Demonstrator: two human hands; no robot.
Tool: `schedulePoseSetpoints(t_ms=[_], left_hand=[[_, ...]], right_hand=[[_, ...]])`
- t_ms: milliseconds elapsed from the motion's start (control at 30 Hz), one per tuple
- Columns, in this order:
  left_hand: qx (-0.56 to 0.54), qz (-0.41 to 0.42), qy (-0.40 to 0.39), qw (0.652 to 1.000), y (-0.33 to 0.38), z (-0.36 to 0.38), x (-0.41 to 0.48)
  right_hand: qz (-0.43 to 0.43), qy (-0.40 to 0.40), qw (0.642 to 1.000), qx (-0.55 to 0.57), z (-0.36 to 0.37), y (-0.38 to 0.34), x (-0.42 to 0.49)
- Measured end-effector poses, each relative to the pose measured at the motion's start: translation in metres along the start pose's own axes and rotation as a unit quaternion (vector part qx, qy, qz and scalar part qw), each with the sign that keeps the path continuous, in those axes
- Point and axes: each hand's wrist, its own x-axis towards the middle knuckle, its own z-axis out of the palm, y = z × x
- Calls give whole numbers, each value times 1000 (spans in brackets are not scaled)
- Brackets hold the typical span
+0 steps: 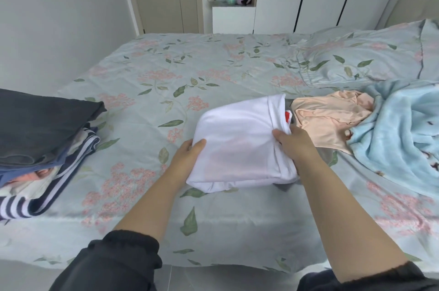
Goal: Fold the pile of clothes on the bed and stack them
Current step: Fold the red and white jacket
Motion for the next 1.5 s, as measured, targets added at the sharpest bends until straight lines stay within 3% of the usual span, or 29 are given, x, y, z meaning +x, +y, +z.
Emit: schedulePoseSetpoints(t_ms=[67, 133, 200, 267, 367, 433, 500, 700, 867, 1033, 1100, 1167, 1300, 1367, 1433, 1500], left_hand=[[-23, -17, -3, 1000, 3, -2, -4], [-134, -63, -44, 988, 6, -7, -12], [-278, -128, -115, 945, 8, -13, -26], [-361, -168, -139, 907, 8, -18, -41], [-438, -160, -165, 869, 23, -39, -62], [-448, -131, -179, 866, 40, -66, -71], [-422, -105, -138, 890, 58, -102, -77], [-290, -60, 35, 955, 114, -234, -96], [-196, -36, 144, 969, 153, -341, -117], [-58, -25, 287, 956, 179, -437, -125], [113, -26, 370, 922, 183, -461, -117], [328, -14, 401, 855, 176, -467, -101], [584, -47, 242, 773, 127, -433, -60], [658, -61, 233, 713, 102, -419, -48], [684, -42, 254, 683, 89, -413, -40], [697, -26, 266, 666, 85, -411, -35]], right_hand=[[33, -22, 998, 52, 0, -10, -10], [58, -37, 993, 97, 5, -26, -19], [77, -45, 985, 150, 14, -49, -28], [90, -55, 976, 190, 26, -69, -36], [84, -79, 969, 220, 42, -101, -48], [80, -95, 965, 230, 55, -121, -53], [80, -115, 953, 268, 70, -139, -59], [72, -213, 916, 333, 144, -191, -84], [110, -312, 866, 376, 232, -239, -112], [136, -387, 813, 413, 325, -283, -132], [151, -410, 806, 400, 360, -281, -136], [161, -408, 830, 345, 390, -265, -140], [128, -375, 895, 204, 419, -223, -146], [63, -340, 923, 167, 421, -218, -141], [-30, -264, 954, 139, 420, -223, -135], [-200, -177, 961, 76, 417, -231, -135]])
